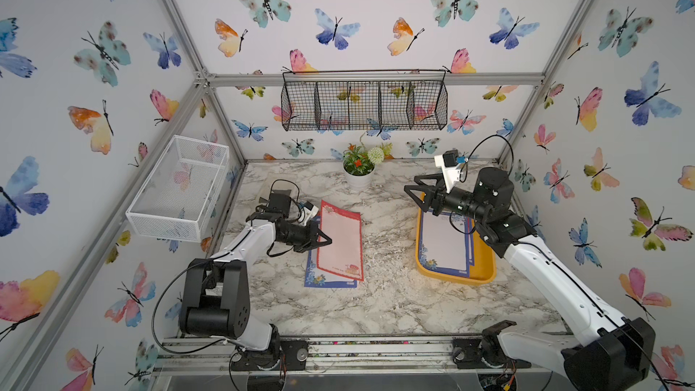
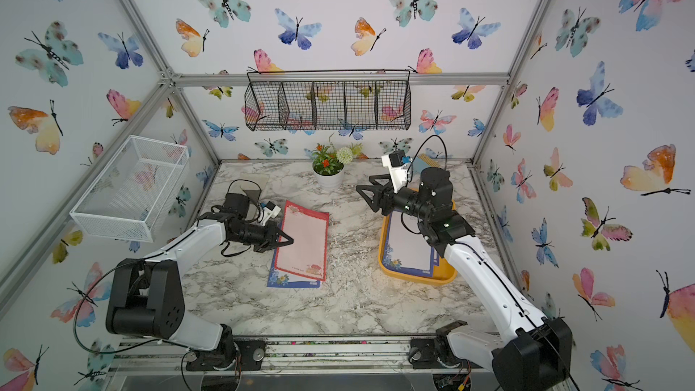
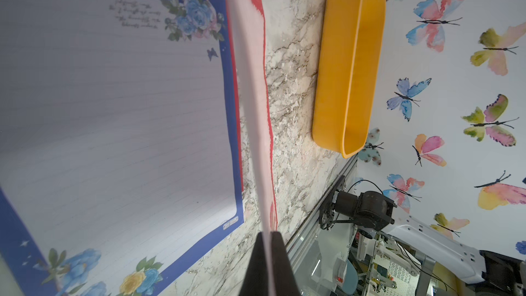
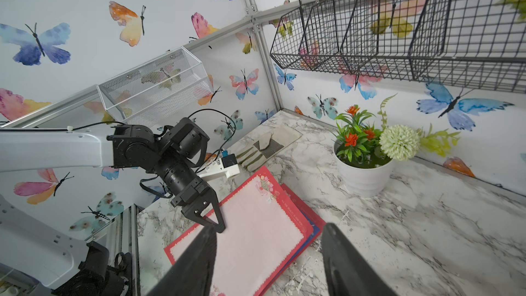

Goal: Take out the stationery paper from the storage box
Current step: Place the stationery paper at the center of the board.

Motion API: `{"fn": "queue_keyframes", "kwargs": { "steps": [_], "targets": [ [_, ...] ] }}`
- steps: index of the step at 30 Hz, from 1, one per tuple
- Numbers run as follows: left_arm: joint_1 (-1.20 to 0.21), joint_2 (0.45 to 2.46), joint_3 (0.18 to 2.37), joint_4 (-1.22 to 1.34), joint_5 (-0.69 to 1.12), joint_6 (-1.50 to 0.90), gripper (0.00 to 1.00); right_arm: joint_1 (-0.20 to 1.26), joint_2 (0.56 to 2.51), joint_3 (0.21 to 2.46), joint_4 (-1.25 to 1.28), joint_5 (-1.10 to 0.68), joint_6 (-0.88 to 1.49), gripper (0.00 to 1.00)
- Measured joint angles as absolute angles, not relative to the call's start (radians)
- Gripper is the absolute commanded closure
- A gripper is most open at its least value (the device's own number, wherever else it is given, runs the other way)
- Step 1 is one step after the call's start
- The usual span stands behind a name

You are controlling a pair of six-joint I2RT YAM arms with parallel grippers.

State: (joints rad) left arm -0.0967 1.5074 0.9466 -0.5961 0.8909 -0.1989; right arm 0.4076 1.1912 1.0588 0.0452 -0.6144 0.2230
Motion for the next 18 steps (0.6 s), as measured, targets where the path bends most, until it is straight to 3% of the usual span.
{"fn": "queue_keyframes", "kwargs": {
  "steps": [18],
  "targets": [
    [-0.065, 1.578, 0.873, -0.606, 0.816, -0.168, 0.99, 0.408, 1.241, 1.059, -0.027, -0.574, 0.227, 0.39]
  ]
}}
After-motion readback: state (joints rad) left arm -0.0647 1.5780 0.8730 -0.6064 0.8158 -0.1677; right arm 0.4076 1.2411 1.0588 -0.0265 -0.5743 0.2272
